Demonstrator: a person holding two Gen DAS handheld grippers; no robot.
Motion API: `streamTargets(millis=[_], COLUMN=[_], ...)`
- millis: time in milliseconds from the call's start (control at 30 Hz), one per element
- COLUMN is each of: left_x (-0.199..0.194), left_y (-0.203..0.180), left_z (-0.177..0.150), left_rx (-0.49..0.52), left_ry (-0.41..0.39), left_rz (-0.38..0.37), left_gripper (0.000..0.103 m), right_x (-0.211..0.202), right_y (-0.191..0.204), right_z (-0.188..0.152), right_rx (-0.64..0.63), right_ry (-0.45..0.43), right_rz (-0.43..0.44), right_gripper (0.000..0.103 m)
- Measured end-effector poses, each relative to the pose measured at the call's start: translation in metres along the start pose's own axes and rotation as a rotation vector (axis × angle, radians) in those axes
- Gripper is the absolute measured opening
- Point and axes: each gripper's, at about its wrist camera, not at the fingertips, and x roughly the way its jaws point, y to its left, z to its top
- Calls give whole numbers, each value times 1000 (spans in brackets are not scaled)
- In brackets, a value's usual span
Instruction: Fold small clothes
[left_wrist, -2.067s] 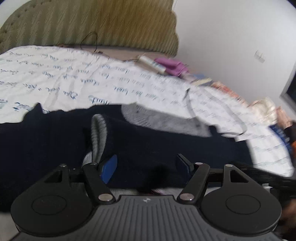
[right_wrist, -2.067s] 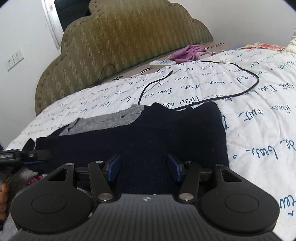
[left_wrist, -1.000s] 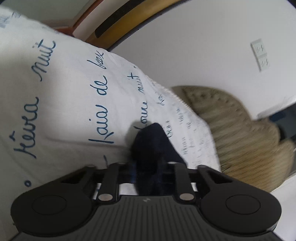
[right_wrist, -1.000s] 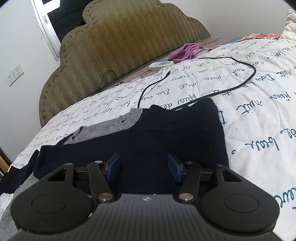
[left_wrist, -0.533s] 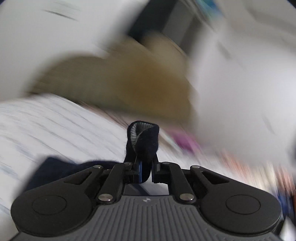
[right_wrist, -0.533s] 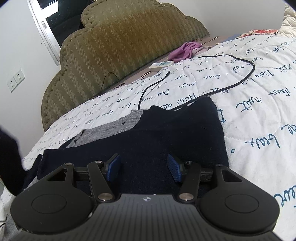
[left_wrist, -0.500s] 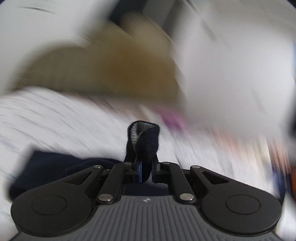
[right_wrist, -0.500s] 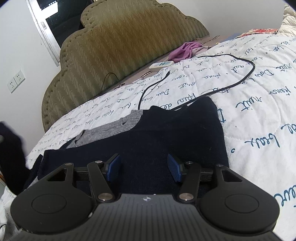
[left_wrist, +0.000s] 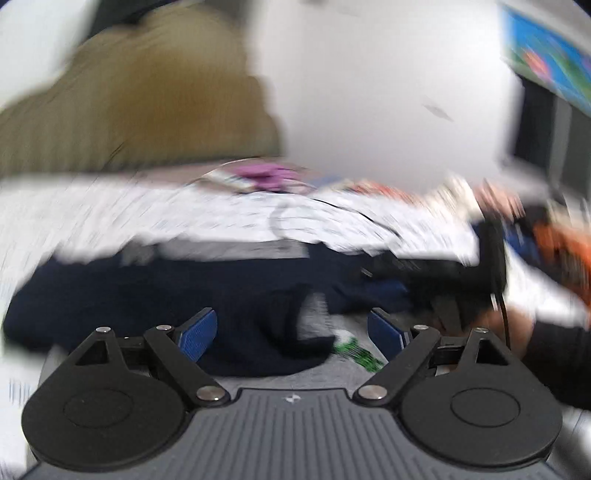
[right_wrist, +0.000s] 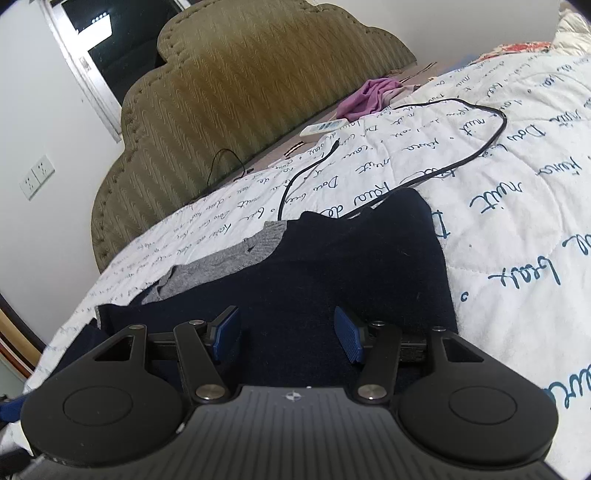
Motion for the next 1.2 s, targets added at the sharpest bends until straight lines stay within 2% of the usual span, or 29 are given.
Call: streamTargets(millis=[67,100,167,233,267,333,433,500,533,567,600,633,667,700,800,867,933,967,1033,1067,1133,1167,1200], left_x=[-4,-6,-11,-15,-15,-6,-3,-4,-7,-6,-6,-7,-6,-5,-5,-5,-6,-5,-4,-4,-4,-4,-4], left_y=[25,40,57,67,67,63,57,56,55,55,56,56,57,58,58,58,58,58,57,57,57,57,58], left_z=[-1,-4,-13,-18,-19,-22,-24,-25,-28,-27,-31,-32,-32,-32,-33,-33,-33,-33,-33,-33,-34,-34,-34], left_rx=[-171,-251,-347,-361,-345,-312,-293,-288,-288,-288,-290,-294,-299,-303,-309,-311,-311,-311,-308,-305,-310,-313,-313], left_ry=[-18,-37,-54,-62,-70,-53,-18,-16,-16,-13,-9,-6,-4,-3,-2,0,1,2,10,12,9,9,9], left_rz=[57,84,111,113,111,116,107,106,106,107,106,105,104,102,100,100,101,102,108,109,106,104,101], left_gripper=[90,90,90,90,90,90,92,94,94,95,97,98,98,98,99,99,99,99,99,99,99,100,101], right_x=[1,-2,-14,-17,-15,-13,-8,2,7,10,12,12,12,12,11,10,5,6,19,19,8,2,-4], right_y=[14,22,39,64,77,95,102,107,108,108,109,109,111,111,103,96,85,76,55,45,42,43,44], right_z=[10,15,19,14,10,1,-4,-8,-11,-13,-14,-15,-14,-14,-12,-9,4,7,6,4,4,5,4], right_rx=[-25,2,51,-20,-69,-115,-59,-58,-56,-41,-25,-20,-22,-21,27,68,107,110,179,252,298,295,290], right_ry=[53,73,59,84,109,148,186,237,261,278,278,266,264,266,262,244,185,166,244,267,232,216,192], right_rz=[-41,-47,61,134,126,139,193,138,113,117,130,136,136,136,167,174,195,161,91,123,159,156,150], right_gripper=[70,72,72,88,89,85,81,79,73,71,58,37,29,27,27,15,9,6,11,11,22,33,57])
